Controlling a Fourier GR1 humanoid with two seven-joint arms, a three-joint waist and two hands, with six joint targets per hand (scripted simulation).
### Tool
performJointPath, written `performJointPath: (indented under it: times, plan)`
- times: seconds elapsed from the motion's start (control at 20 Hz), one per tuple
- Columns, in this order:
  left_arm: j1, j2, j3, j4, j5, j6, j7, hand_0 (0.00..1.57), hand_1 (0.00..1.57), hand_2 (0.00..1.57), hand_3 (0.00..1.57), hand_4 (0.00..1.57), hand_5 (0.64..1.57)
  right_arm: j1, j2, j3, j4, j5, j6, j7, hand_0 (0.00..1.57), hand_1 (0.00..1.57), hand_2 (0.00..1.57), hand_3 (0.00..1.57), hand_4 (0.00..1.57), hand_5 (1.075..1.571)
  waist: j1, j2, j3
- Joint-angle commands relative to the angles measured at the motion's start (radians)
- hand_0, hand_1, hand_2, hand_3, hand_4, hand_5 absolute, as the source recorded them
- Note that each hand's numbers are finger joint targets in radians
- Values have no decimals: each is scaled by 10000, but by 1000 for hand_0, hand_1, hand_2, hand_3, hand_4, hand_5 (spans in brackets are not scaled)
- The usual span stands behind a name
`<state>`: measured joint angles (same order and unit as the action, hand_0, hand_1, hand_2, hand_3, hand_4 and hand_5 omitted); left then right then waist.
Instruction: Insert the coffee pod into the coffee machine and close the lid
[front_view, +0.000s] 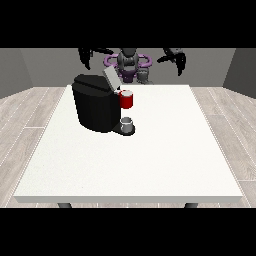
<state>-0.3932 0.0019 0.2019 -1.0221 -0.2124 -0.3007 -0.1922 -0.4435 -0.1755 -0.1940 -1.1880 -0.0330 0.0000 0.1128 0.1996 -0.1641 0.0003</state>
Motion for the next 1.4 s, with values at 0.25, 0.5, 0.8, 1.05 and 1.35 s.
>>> performJointPath:
  times: [0.25, 0.5, 0.8, 1.05, 1.35]
  plan:
    - [336, 96, -343, -2405, 564, 174, 1036, 0, 0, 0, 0, 371, 1571, -945, -435, -263, 1109, -307, 382, -465, 0, 0, 0, 0, 0, 1571, 45, 1249, 1]
    - [734, 467, -196, -2669, 785, 233, 641, 0, 0, 0, 0, 360, 1571, -1880, 267, 488, 1040, 60, -220, 297, 0, 0, 0, 0, 0, 1571, -327, 1554, -3]
    - [1727, 424, -606, -3971, 992, 191, 881, 0, 0, 0, 0, 368, 1571, -1830, -58, 273, 1822, -12, 246, -871, 0, 0, 0, 0, 0, 1571, -175, 1888, -1]
    - [1842, 875, -339, -3741, 962, 354, 702, 0, 0, 0, 0, 312, 1571, -2341, 354, 723, 1654, 134, 136, -536, 0, 0, 0, 0, 79, 1571, -470, 2017, -3]
    - [1629, 869, -449, -4044, 883, 676, 979, 0, 0, 0, 0, 346, 1571, -3076, -319, 674, 2048, 413, 502, -822, 0, 0, 0, 0, 200, 1571, -329, 2407, -2]
